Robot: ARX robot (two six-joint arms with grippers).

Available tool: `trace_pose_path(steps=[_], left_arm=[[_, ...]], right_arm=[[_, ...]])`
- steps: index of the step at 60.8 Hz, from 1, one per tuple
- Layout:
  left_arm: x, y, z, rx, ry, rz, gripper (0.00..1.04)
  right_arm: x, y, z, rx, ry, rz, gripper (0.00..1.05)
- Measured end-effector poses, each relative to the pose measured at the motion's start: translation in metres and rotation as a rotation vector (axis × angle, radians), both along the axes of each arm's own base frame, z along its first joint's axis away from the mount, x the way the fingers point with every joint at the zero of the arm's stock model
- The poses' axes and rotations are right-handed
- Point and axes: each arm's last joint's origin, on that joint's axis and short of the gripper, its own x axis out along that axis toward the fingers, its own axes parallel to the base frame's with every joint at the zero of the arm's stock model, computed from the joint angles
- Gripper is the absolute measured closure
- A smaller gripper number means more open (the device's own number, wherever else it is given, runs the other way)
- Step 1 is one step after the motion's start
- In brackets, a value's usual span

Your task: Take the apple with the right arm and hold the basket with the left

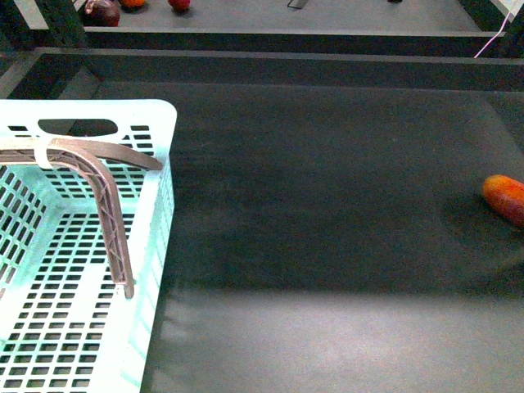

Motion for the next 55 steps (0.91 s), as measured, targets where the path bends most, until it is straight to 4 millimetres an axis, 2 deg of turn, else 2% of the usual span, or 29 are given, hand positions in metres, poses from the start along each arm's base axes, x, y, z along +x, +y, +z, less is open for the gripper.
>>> trace_pose_path(steps=[43, 45, 50, 55], left_arm=[[0.0, 0.0, 0.0, 0.0, 0.0, 0.0, 0.07], [0.0004, -0.0001, -0.0011, -0.023, 0.03, -0.01, 0.07], [0.0021, -0.0001, -0.001, -0.31, 0.356, -0.024, 0.07], [0.0097, 0.0033, 0.0002, -0.597, 0.478, 0.039, 0.07]], right_arm=[[0.0, 0.0, 0.0, 0.0, 0.0, 0.0, 0.09], [0.0, 0.0, 0.0, 0.0, 0.0, 0.0, 0.09], [0.0, 0.0, 0.0, 0.0, 0.0, 0.001, 0.09], [-0.0001, 0.0, 0.0001, 0.0, -0.001, 0.0, 0.09]])
